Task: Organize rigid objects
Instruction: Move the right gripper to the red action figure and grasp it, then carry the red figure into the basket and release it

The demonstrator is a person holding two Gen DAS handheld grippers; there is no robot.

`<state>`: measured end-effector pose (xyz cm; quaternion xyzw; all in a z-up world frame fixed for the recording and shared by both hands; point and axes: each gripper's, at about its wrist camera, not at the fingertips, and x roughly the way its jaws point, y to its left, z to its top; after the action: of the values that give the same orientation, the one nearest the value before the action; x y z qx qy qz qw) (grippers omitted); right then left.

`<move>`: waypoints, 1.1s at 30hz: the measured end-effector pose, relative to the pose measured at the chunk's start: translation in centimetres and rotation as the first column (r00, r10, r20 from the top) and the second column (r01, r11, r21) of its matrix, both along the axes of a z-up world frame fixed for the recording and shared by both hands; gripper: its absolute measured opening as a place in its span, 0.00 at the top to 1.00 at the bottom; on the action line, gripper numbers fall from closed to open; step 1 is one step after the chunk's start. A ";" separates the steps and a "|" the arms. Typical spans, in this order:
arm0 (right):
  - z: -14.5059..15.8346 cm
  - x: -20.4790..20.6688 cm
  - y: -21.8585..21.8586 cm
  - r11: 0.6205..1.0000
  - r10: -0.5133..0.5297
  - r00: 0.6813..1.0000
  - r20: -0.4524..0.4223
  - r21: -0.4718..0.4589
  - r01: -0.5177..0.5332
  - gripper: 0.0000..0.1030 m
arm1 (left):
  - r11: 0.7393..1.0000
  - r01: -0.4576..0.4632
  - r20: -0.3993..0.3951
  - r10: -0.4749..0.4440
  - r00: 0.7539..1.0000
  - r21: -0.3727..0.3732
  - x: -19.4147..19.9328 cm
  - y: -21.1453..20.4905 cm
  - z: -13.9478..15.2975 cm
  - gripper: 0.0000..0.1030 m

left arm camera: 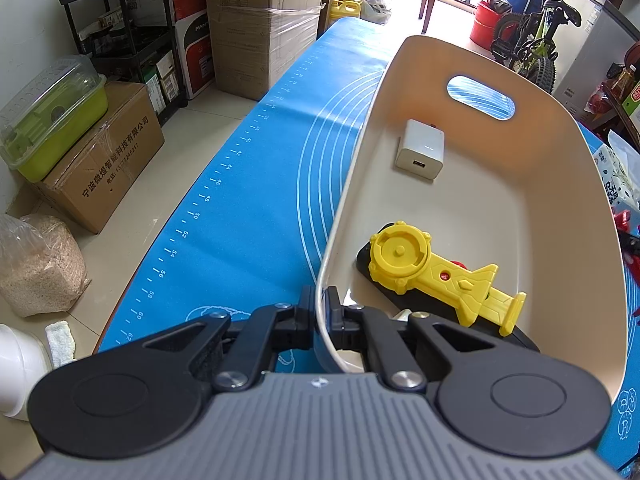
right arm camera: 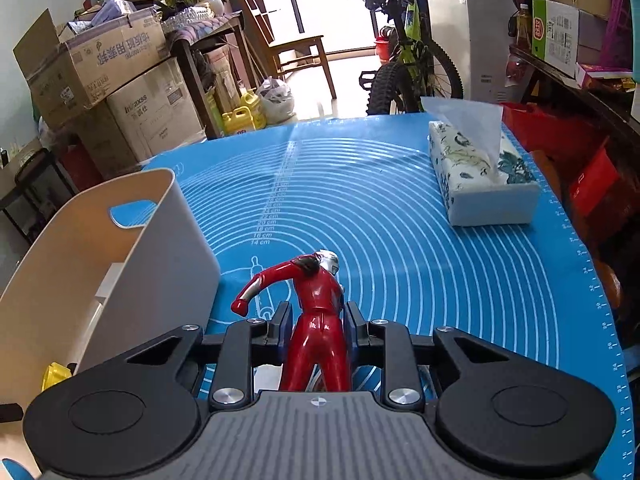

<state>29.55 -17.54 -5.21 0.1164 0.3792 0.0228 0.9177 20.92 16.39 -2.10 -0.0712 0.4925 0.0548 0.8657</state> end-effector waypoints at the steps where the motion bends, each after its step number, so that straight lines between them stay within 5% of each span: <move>1: 0.4 -0.1 0.0 1.000 0.002 1.000 0.009 0.000 -0.002 0.66 | 1.000 0.000 0.000 0.000 1.000 -0.001 0.0 0.0 0.0 0.93; 16: 9.8 -0.9 5.4 0.984 0.166 0.966 0.196 0.023 -0.174 0.66 | 1.000 -0.001 0.000 0.001 1.000 -0.001 0.0 0.0 0.1 0.93; 23: 8.2 -0.4 11.5 0.951 0.308 0.942 0.135 -0.004 -0.310 0.66 | 1.000 0.000 0.000 0.000 1.000 0.001 0.0 -0.1 0.0 0.94; 33: 3.1 -1.0 18.3 0.888 0.448 0.892 -0.069 -0.086 -0.452 0.66 | 1.000 -0.001 0.000 0.001 1.000 0.000 0.0 0.0 0.0 0.94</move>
<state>28.50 0.75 -2.10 -0.0202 0.4180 0.2129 0.8829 20.93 16.35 -2.08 -0.0713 0.4925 0.0552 0.8656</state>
